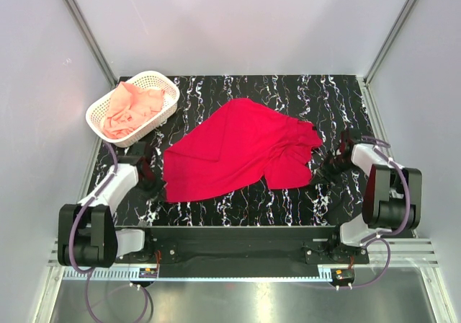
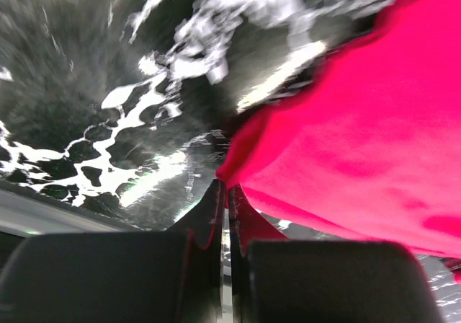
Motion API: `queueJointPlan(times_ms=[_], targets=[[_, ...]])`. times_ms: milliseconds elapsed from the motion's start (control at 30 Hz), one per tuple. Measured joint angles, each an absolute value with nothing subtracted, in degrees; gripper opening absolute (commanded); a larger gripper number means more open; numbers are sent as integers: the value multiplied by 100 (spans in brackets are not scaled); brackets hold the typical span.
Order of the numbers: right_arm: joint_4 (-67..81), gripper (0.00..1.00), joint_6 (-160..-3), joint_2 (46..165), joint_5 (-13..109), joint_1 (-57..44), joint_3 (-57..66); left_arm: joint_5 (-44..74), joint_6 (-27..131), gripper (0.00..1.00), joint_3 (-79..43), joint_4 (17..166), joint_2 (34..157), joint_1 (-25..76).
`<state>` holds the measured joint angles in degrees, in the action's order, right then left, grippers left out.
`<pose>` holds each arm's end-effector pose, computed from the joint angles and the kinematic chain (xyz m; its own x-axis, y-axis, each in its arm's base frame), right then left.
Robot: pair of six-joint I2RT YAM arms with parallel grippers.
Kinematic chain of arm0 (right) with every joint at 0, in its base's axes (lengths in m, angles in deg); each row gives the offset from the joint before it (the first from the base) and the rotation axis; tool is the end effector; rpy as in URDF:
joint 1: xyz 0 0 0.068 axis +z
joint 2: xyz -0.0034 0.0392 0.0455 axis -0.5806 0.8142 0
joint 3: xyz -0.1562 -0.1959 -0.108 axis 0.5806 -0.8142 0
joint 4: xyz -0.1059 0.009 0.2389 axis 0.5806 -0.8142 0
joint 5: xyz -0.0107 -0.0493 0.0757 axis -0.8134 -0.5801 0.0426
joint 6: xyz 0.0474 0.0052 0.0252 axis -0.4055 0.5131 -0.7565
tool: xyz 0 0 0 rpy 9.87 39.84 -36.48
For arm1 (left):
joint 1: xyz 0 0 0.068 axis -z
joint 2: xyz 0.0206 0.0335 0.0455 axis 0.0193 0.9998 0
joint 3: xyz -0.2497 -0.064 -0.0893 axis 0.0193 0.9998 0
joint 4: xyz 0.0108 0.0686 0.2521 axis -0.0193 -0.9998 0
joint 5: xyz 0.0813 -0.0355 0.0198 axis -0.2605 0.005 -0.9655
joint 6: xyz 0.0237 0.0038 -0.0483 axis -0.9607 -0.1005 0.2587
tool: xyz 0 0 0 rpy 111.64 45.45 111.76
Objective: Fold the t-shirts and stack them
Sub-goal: Flatten the tshirt out
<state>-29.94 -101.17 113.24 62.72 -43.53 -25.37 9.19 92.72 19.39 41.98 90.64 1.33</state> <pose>0.2507 -0.0220 0.1460 -0.8430 0.5373 0.0247 0.5009 0.7675 0.4002 0.1799 -0.0091 0.1588 -0.6467 -0.7616 -0.0410 -0.7537 0.6464 -0.1191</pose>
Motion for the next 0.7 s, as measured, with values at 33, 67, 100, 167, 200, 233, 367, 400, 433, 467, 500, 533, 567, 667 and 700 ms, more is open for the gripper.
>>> queueJointPlan(times_ms=[33, 67, 100, 167, 200, 233, 367, 400, 433, 467, 500, 533, 567, 667, 700], targets=[[-3105, 0, -10117, 11259, 6265, -4348, -2456, 844, 9202, 0, 1767, 4119, 9057, 133], [-3285, 0, -10122, 11136, 6243, -4346, -2294, 757, 9121, 0, 1487, 3986, 9033, 133], [-3486, 0, -10128, 10997, 6224, -4342, -2065, 663, 9014, 0, 1067, 3898, 8941, 133], [-3838, 0, -10196, 10625, 6139, -4339, -1365, 558, 8929, 0, 505, 3765, 8764, 133], [-3973, 0, -10255, 10465, 6115, -4337, -897, 490, 8879, 0, 53, 3697, 8624, 135], [-4019, 0, -10305, 10350, 6093, -4337, -513, 442, 8850, 0, -310, 3677, 8515, 135], [-4259, 0, -10590, 9985, 5953, -4337, 1162, 335, 8839, 0, -2037, 3382, 8268, 135], [-4439, 0, -10644, 9985, 5894, -4337, 1649, 337, 8833, 0, -2452, 3315, 8255, 133], [-4552, 0, -10684, 10004, 5826, -4337, 2132, 353, 8820, 0, -2847, 3183, 8281, 135], [-4646, 0, -10710, 10035, 5782, -4337, 2525, 379, 8802, 0, -3217, 3124, 8314, 135], [-4909, 0, -10729, 10146, 5708, -4335, 3155, 412, 8778, 0, -3558, 3076, 8356, 133], [-5020, 0, -10740, 10280, 5625, -4331, 3789, 484, 8750, 0, -3964, 2971, 8439, 133], [-5097, 0, -10738, 10391, 5564, -4329, 4324, 540, 8713, 0, -4336, 2934, 8522, 133], [-5256, 0, -10692, 10846, 5275, -4326, 6329, 726, 8594, 0, -5352, 2773, 8799, 135], [-5212, 0, -10675, 10933, 5179, -4326, 6840, 748, 8542, 0, -5678, 2733, 8898, 135]])
